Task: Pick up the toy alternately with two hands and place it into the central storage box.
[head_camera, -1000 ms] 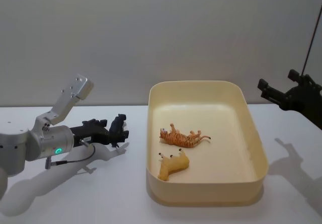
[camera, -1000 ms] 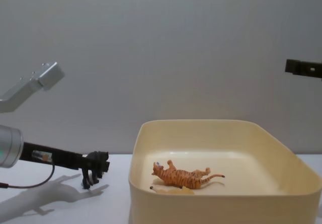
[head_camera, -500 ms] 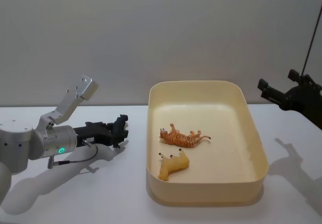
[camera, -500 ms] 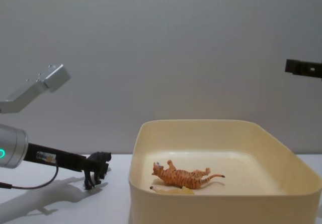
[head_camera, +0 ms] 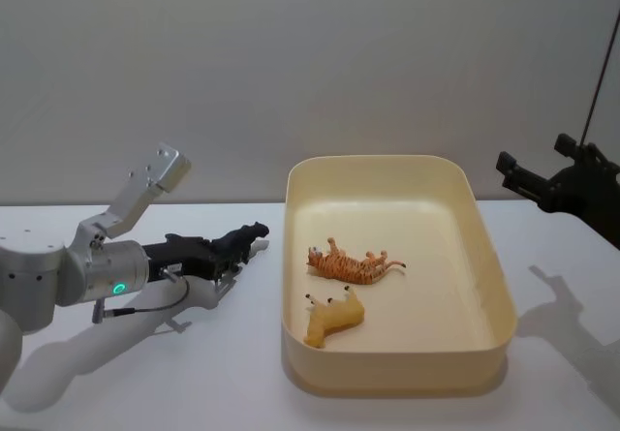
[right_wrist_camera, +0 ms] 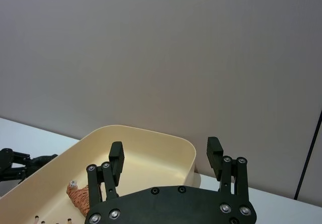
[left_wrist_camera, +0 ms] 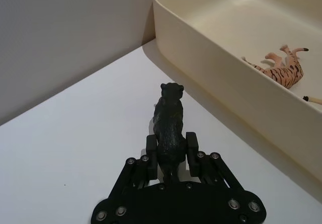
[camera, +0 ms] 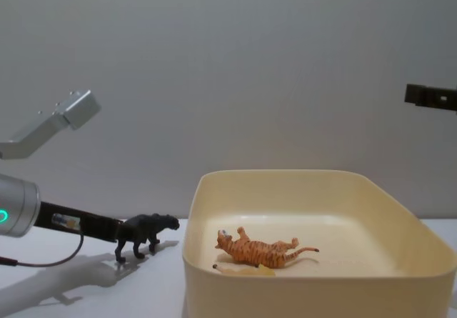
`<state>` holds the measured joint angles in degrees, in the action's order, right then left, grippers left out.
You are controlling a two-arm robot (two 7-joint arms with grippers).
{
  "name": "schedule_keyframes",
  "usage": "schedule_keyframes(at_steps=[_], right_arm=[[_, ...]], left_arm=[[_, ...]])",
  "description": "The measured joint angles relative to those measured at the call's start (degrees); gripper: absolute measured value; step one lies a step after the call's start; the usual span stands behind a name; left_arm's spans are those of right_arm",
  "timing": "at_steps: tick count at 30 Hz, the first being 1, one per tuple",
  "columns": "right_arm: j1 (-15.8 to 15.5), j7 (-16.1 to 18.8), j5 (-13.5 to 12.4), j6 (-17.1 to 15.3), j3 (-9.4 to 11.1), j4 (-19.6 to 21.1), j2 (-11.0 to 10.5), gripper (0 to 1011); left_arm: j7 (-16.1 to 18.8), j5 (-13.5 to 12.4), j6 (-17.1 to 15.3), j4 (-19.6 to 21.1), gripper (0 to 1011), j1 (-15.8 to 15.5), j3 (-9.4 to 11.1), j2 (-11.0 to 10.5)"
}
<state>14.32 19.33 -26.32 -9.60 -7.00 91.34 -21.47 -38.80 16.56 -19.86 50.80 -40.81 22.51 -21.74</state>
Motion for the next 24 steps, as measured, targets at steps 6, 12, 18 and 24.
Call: schedule_keyframes(at_steps=[6,12,18,24], right_arm=[[0.0,0.0,0.0,0.0,0.0,0.0,0.0,1001],[0.0,0.0,0.0,0.0,0.0,0.0,0.0,1001],[0.0,0.0,0.0,0.0,0.0,0.0,0.0,1001],[0.0,0.0,0.0,0.0,0.0,0.0,0.0,1001]], left_arm=[[1.8,0.9,-0.5,2.9,304,1.2,-0.8,-0.9],[5.0,2.2,-1.5,8.3,304,3.5,-2.2,-2.7],[7.5,3.1,-2.4,14.9,304,5.9,-3.6,-4.8],[7.0,3.0,-2.6,19.9,304,7.2,-4.4,-6.4]])
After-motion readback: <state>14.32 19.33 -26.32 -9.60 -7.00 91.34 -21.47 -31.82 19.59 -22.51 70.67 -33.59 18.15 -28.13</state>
